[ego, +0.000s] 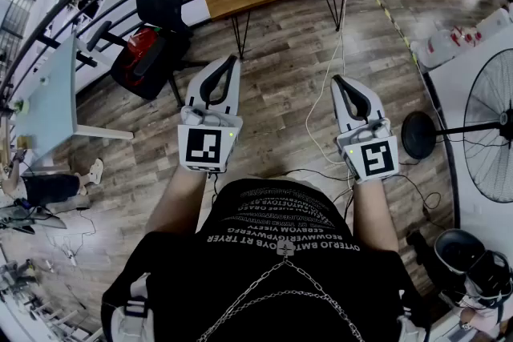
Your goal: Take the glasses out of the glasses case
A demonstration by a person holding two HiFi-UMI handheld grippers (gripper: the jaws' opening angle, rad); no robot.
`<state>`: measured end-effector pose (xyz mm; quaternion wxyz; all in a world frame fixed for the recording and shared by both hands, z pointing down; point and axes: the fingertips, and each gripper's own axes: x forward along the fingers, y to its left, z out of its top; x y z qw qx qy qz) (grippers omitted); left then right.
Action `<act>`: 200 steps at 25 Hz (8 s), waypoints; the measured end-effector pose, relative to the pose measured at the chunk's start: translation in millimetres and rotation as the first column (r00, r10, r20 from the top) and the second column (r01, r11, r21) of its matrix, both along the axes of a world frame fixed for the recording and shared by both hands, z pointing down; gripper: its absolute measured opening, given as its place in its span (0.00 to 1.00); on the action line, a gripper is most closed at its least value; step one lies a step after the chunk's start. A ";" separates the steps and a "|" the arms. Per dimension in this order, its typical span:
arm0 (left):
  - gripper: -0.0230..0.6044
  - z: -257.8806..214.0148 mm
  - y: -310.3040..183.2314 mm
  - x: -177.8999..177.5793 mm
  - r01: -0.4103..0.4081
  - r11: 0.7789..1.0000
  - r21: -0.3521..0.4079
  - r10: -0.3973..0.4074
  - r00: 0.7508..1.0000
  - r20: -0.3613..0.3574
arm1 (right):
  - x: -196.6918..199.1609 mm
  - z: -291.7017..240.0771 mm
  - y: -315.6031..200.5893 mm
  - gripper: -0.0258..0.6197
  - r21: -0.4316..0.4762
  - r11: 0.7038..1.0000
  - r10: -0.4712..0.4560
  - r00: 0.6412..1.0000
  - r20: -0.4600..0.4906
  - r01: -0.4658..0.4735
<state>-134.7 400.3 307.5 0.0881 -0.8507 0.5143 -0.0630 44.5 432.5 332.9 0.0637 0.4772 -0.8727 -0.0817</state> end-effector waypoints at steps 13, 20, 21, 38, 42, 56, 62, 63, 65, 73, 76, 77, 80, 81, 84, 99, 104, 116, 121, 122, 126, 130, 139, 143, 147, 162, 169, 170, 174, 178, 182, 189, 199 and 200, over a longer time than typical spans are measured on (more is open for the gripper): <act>0.08 26.9 69.6 -125.7 0.050 0.997 -0.065 -0.052 0.998 -0.040 | -76.5 15.4 57.9 0.06 -0.077 0.994 0.079 0.996 0.041 -0.076; 0.08 27.4 80.5 -147.2 0.032 0.998 -0.048 -0.035 0.997 -0.065 | -98.6 20.4 74.7 0.06 -0.105 0.991 0.088 0.995 0.051 -0.082; 0.08 28.7 81.5 -149.4 0.032 0.998 -0.054 -0.035 0.997 -0.067 | -100.0 19.5 76.6 0.06 -0.109 0.990 0.090 0.995 0.054 -0.084; 0.08 51.1 -33.7 -68.0 0.001 0.996 -0.088 -0.005 0.999 -0.041 | -38.2 59.4 -48.1 0.06 -0.186 0.981 0.076 0.993 0.091 -0.058; 0.08 63.0 -76.0 -48.0 -0.011 0.994 -0.108 0.008 1.000 -0.027 | -33.4 62.7 -89.7 0.06 -0.187 0.982 0.044 0.995 0.088 -0.027; 0.08 61.1 -181.2 21.9 0.008 0.991 -0.135 -0.010 1.000 -0.011 | 21.2 77.5 -190.5 0.06 -0.237 0.971 0.007 0.994 0.108 0.019; 0.08 46.9 -220.4 44.7 0.029 0.993 -0.114 -0.034 0.999 -0.039 | 47.3 55.0 -229.0 0.06 -0.180 0.983 -0.025 0.995 0.098 0.042; 0.08 46.3 -224.0 46.6 0.038 0.993 -0.111 -0.043 0.998 -0.039 | 52.7 51.4 -233.1 0.06 -0.170 0.984 -0.028 0.995 0.094 0.044; 0.08 46.3 -228.3 50.2 0.053 0.993 -0.109 -0.057 0.998 -0.035 | 64.9 45.9 -240.7 0.06 -0.157 0.987 -0.029 0.995 0.092 0.043; 0.08 63.1 -224.5 45.8 0.099 0.984 -0.147 -0.103 0.994 -0.022 | 76.3 50.6 -254.1 0.06 -0.167 0.984 -0.043 0.995 0.093 0.058; 0.08 65.2 -223.7 44.9 0.099 0.983 -0.155 -0.104 0.994 -0.025 | 71.4 53.3 -253.7 0.06 -0.176 0.982 -0.050 0.994 0.096 0.066; 0.08 65.5 -224.4 45.3 0.096 0.983 -0.156 -0.101 0.995 -0.026 | 70.1 53.6 -253.9 0.06 -0.176 0.982 -0.051 0.994 0.097 0.068; 0.08 63.8 -227.9 48.8 0.081 0.985 -0.149 -0.086 0.996 -0.027 | 68.6 52.3 -255.6 0.06 -0.173 0.983 -0.050 0.994 0.098 0.066; 0.08 63.3 -229.2 50.6 0.076 0.986 -0.146 -0.081 0.996 -0.026 | 69.3 51.7 -256.2 0.06 -0.171 0.983 -0.046 0.994 0.098 0.063; 0.08 62.5 -235.6 55.9 0.060 0.988 -0.140 -0.064 0.998 -0.023 | 71.1 51.6 -261.0 0.06 -0.170 0.984 -0.036 0.994 0.099 0.052; 0.08 67.4 -294.7 53.5 0.047 0.988 -0.146 -0.049 0.999 -0.006 | 63.1 52.3 -318.4 0.06 -0.172 0.984 -0.025 0.995 0.094 0.041; 0.08 70.2 -320.7 54.7 0.039 0.987 -0.156 -0.039 0.999 0.005 | 63.3 52.7 -341.7 0.06 -0.179 0.983 -0.015 0.995 0.097 0.033; 0.08 76.3 -391.6 62.8 0.002 0.982 -0.190 -0.002 1.000 0.001 | 66.9 58.7 -409.2 0.06 -0.214 0.977 0.013 0.995 0.097 0.009; 0.08 75.1 -420.4 63.3 -0.019 0.980 -0.200 0.020 1.000 0.003 | 68.4 57.8 -434.3 0.06 -0.225 0.974 0.042 0.994 0.100 -0.018; 0.08 74.7 -427.0 62.7 -0.024 0.979 -0.202 0.025 1.000 0.005 | 66.4 57.6 -440.4 0.06 -0.228 0.974 0.042 0.994 0.100 -0.018; 0.08 75.1 -456.0 55.5 -0.032 0.978 -0.204 0.035 0.999 0.010 | 55.8 55.1 -467.4 0.06 -0.225 0.974 0.036 0.994 0.099 -0.013; 0.08 77.6 -483.8 46.0 -0.047 0.977 -0.210 0.050 0.999 0.009 | 43.3 56.4 -493.4 0.06 -0.231 0.973 0.044 0.994 0.097 -0.020; 0.08 78.4 -528.8 15.1 -0.061 0.976 -0.210 0.064 0.998 0.003 | 7.3 55.0 -544.3 0.06 -0.228 0.973 0.040 0.995 0.090 -0.019; 0.08 80.0 -538.8 7.0 -0.077 0.975 -0.209 0.079 0.997 0.000 | -3.8 53.0 -555.9 0.06 -0.219 0.975 0.043 0.995 0.088 -0.023; 0.08 81.3 -541.7 6.1 -0.093 0.974 -0.206 0.095 0.995 -0.001 | -4.5 54.5 -554.1 0.06 -0.221 0.974 0.061 0.994 0.089 -0.040; 0.08 92.9 -532.0 28.5 -0.156 0.959 -0.235 0.159 0.987 -0.005 | 15.4 65.9 -537.4 0.06 -0.250 0.964 0.121 0.988 0.098 -0.093; 0.08 97.5 -544.4 43.3 -0.152 0.959 -0.238 0.156 0.988 -0.002 | 31.5 71.0 -548.4 0.06 -0.253 0.963 0.123 0.988 0.099 -0.094; 0.08 97.5 -546.1 46.4 -0.151 0.959 -0.239 0.155 0.988 -0.003 | 34.4 71.4 -550.1 0.06 -0.254 0.963 0.122 0.988 0.099 -0.094; 0.08 100.4 -556.7 58.7 -0.149 0.958 -0.243 0.153 0.988 0.000 | 48.1 74.2 -563.2 0.06 -0.261 0.961 0.122 0.988 0.098 -0.092; 0.08 101.2 -574.9 67.6 -0.128 0.960 -0.250 0.132 0.991 0.000 | 60.0 75.5 -582.4 0.06 -0.270 0.960 0.107 0.989 0.098 -0.077; 0.08 100.9 -593.1 76.1 -0.112 0.962 -0.249 0.115 0.993 -0.003 | 67.0 79.0 -600.7 0.06 -0.276 0.960 0.089 0.991 0.102 -0.058; 0.08 101.0 -624.8 95.1 -0.088 0.964 -0.249 0.092 0.996 0.003 | 84.0 79.7 -641.0 0.06 -0.279 0.960 0.060 0.992 0.107 -0.028; 0.08 94.5 -675.3 122.6 -0.052 0.972 -0.229 0.056 0.998 0.011 | 112.8 74.7 -694.0 0.06 -0.263 0.965 0.026 0.994 0.110 0.004; 0.08 92.6 -680.6 125.5 -0.049 0.973 -0.225 0.054 0.998 0.014 | 115.6 73.0 -700.2 0.06 -0.260 0.966 0.022 0.994 0.111 0.008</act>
